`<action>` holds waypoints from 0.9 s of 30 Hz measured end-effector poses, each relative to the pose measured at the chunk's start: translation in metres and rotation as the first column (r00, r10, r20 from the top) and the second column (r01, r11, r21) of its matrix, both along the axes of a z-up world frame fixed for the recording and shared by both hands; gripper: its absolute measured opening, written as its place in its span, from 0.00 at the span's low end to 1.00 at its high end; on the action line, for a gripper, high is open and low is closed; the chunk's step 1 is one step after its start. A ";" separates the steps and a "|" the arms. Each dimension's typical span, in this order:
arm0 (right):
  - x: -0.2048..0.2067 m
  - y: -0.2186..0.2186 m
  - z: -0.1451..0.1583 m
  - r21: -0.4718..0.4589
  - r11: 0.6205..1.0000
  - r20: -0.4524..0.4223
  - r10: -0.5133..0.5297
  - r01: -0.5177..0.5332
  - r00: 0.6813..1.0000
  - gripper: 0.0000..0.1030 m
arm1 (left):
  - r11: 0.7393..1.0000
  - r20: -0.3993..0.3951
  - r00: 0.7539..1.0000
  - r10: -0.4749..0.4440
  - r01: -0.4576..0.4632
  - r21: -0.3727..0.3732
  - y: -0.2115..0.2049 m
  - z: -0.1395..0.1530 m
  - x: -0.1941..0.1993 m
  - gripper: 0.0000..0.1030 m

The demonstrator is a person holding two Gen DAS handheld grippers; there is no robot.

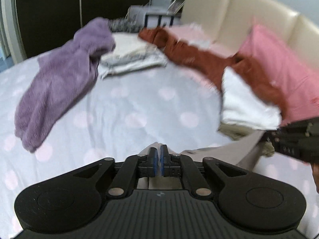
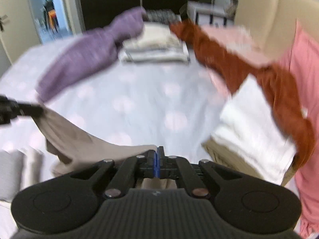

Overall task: Fold clothes
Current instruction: 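Lower the beige shirt back onto the bed and open both grippers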

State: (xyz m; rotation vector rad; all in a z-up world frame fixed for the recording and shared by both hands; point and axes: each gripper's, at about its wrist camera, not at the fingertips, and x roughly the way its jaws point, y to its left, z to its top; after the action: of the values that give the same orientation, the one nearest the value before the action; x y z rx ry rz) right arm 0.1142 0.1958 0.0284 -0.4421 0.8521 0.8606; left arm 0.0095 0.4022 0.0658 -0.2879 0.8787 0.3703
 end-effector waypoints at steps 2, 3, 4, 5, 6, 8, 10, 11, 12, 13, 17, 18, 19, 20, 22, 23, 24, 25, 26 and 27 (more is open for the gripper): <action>0.018 0.003 -0.025 -0.026 0.999 -0.023 -0.021 0.021 1.000 0.01 | 1.000 -0.026 1.000 0.000 -0.001 -0.003 0.003 -0.017 0.014 0.03; 0.029 0.006 -0.036 -0.038 0.999 -0.036 -0.035 0.034 0.999 0.01 | 1.000 -0.039 0.999 0.004 -0.004 -0.009 0.004 -0.023 0.021 0.04; 0.038 0.006 -0.044 -0.042 0.998 -0.054 -0.050 0.048 0.997 0.01 | 1.000 -0.052 0.999 0.009 -0.010 -0.016 0.005 -0.027 0.027 0.04; 0.047 0.007 -0.052 -0.046 0.997 -0.072 -0.064 0.061 0.995 0.01 | 1.000 -0.061 0.998 0.012 -0.013 -0.021 0.007 -0.031 0.034 0.04; 0.057 0.008 -0.056 -0.043 0.997 -0.089 -0.069 0.065 0.994 0.01 | 1.000 -0.065 0.998 0.018 -0.020 -0.015 0.008 -0.032 0.040 0.04; 0.076 0.012 -0.063 -0.037 0.997 -0.108 -0.071 0.067 0.992 0.01 | 0.999 -0.071 0.997 0.037 -0.036 0.005 0.011 -0.033 0.051 0.05; 0.089 0.017 -0.072 -0.027 0.998 -0.110 -0.066 0.064 0.992 0.01 | 0.999 -0.080 0.995 0.053 -0.052 0.009 0.014 -0.035 0.059 0.12; 0.092 0.016 -0.073 -0.026 0.997 -0.114 -0.078 0.076 0.990 0.02 | 0.998 -0.089 0.994 0.059 -0.059 -0.005 0.016 -0.037 0.059 0.15; 0.096 0.015 -0.075 -0.025 0.996 -0.117 -0.089 0.087 0.989 0.06 | 0.999 -0.101 0.994 0.037 -0.040 -0.024 0.013 -0.040 0.055 0.17; 0.100 0.012 -0.079 -0.036 0.995 -0.119 -0.097 0.093 0.988 0.19 | 0.999 -0.116 0.993 0.002 -0.007 -0.046 0.009 -0.045 0.049 0.19; 0.117 -0.003 -0.096 -0.081 0.990 -0.123 -0.125 0.116 0.984 0.47 | 0.993 -0.199 0.973 -0.114 0.109 -0.035 -0.020 -0.062 0.014 0.22; 0.120 -0.007 -0.099 -0.090 0.989 -0.125 -0.131 0.121 0.983 0.47 | 0.992 -0.217 0.968 -0.124 0.122 -0.022 -0.027 -0.066 0.004 0.22; 0.120 -0.013 -0.100 -0.077 0.990 -0.137 -0.124 0.114 0.983 0.47 | 0.991 -0.234 0.963 -0.134 0.135 -0.010 -0.034 -0.070 -0.006 0.22; 0.117 -0.019 -0.102 -0.059 0.993 -0.156 -0.114 0.106 0.981 0.47 | 0.989 -0.252 0.957 -0.143 0.148 0.002 -0.041 -0.074 -0.017 0.22; 0.107 -0.029 -0.104 -0.028 0.996 -0.189 -0.089 0.085 0.978 0.47 | 0.988 -0.283 0.947 -0.151 0.155 -0.008 -0.050 -0.083 -0.024 0.22; 0.101 -0.033 -0.104 -0.015 0.997 -0.202 -0.074 0.073 0.977 0.47 | 0.988 -0.299 0.942 -0.154 0.156 -0.017 -0.054 -0.087 -0.027 0.22; 0.092 -0.035 -0.103 -0.005 0.998 -0.211 -0.057 0.058 0.976 0.47 | 0.987 -0.314 0.936 -0.157 0.157 -0.026 -0.058 -0.091 -0.029 0.22; 0.083 -0.038 -0.102 0.008 0.999 -0.217 -0.041 0.043 0.975 0.46 | 0.986 -0.324 0.932 -0.163 0.162 -0.032 -0.061 -0.094 -0.029 0.22; 0.073 -0.041 -0.101 0.022 0.999 -0.224 -0.024 0.029 0.974 0.47 | 0.986 -0.326 0.931 -0.165 0.164 -0.032 -0.062 -0.094 -0.029 0.22; 0.061 -0.045 -0.099 0.046 0.999 -0.239 -0.007 0.018 0.971 0.47 | 0.986 -0.325 0.932 -0.164 0.163 -0.029 -0.061 -0.093 -0.028 0.22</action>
State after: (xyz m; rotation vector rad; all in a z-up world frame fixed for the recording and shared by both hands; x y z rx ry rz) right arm 0.1748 0.1507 -0.0705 -0.2941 1.0520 0.9328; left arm -0.0188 0.3410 -0.0276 -0.1537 1.2207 0.2649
